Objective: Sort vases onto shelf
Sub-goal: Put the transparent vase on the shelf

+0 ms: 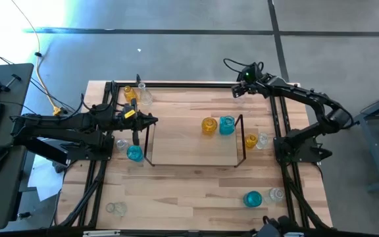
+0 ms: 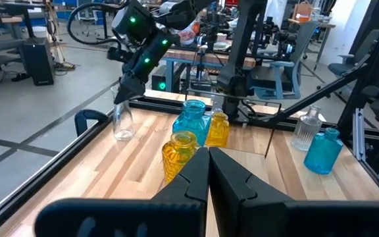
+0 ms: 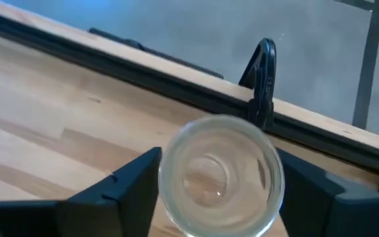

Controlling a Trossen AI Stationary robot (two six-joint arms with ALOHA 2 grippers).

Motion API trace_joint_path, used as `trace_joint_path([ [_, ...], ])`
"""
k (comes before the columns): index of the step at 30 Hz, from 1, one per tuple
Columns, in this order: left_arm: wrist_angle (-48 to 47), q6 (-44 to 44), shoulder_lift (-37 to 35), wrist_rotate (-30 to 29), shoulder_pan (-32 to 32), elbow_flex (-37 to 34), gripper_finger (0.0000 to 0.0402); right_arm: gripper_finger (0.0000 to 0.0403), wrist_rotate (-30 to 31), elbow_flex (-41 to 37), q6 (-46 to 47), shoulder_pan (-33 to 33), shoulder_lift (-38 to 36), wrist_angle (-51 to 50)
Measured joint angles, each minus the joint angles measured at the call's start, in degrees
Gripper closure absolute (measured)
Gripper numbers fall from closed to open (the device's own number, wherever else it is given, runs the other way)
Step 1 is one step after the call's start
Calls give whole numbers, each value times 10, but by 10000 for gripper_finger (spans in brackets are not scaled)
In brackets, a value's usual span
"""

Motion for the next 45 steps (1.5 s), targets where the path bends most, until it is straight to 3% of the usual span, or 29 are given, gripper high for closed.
trace_joint_path([
  [5,-12,0,0,-1,0,0,401,230,2,0,0,0,-1,2],
  [15,-13,0,-7,-11,0,0,401,232,0,5,-4,34,-37,-11],
  [26,-16,0,-16,-12,10,-1,401,232,27,194,-31,202,-38,-116],
  [36,-17,0,-16,-12,21,-1,401,232,11,381,-69,346,84,-190],
  [45,-26,0,-16,-12,21,-1,401,231,-32,518,-108,397,235,-271],
])
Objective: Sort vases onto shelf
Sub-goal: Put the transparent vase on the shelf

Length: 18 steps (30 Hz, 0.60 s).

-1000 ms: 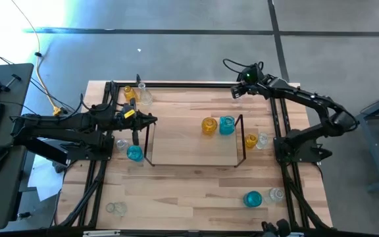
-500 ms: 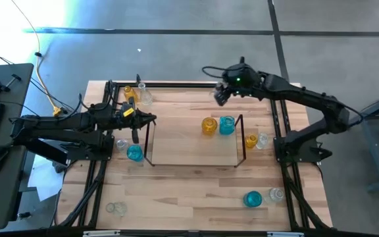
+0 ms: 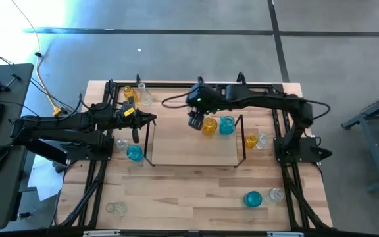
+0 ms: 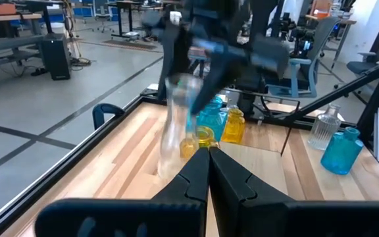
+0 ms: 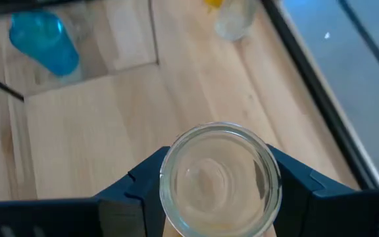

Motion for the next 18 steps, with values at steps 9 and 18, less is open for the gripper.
trace_joint_path([
  [9,1,0,0,0,0,0,401,231,-31,-40,-1,4,33,38],
  [18,1,-5,0,0,0,0,401,231,-29,-87,13,4,33,88],
])
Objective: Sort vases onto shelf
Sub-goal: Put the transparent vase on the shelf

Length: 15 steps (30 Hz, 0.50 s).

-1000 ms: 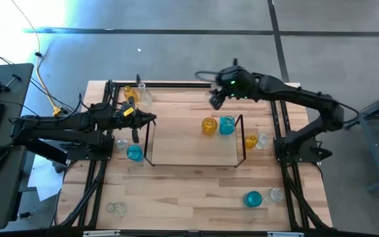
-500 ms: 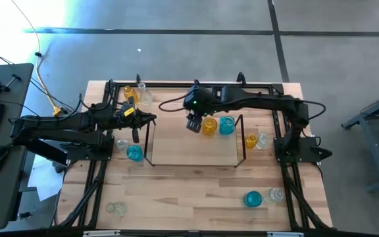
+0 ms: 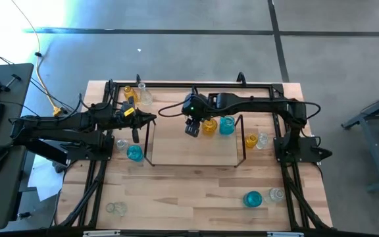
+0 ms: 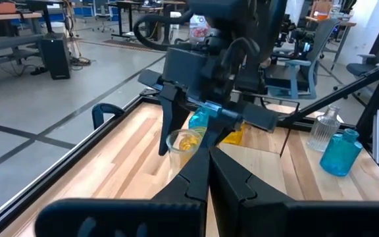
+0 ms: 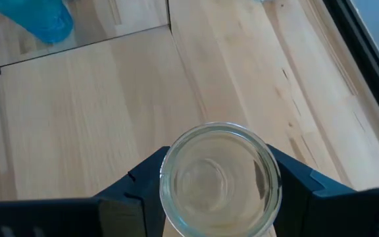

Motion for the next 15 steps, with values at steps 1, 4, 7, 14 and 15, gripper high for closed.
trace_joint_path([
  [1,0,0,0,0,0,0,401,231,2,-1,3,0,0,1],
  [4,0,0,0,0,0,0,401,231,3,-1,10,-1,0,-1],
  [7,0,0,0,0,0,0,401,231,5,-1,13,-1,0,-3],
  [14,0,-5,0,0,0,0,401,215,12,-1,23,-1,-2,-22],
  [15,0,-5,0,0,0,0,401,210,12,-1,23,1,-2,-22],
])
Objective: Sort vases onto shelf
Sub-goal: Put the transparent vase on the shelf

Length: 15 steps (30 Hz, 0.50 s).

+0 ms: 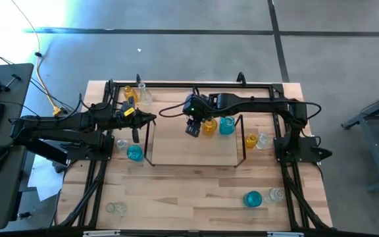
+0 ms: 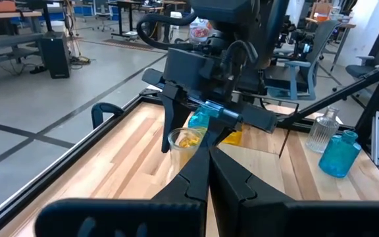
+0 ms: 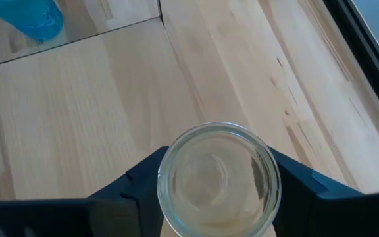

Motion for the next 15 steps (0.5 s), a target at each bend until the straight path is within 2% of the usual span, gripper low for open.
trace_joint_path([
  [7,0,-5,0,0,0,0,402,181,0,-1,-2,5,1,-7],
  [15,0,-10,0,0,0,0,401,172,0,16,-2,5,-2,-33],
])
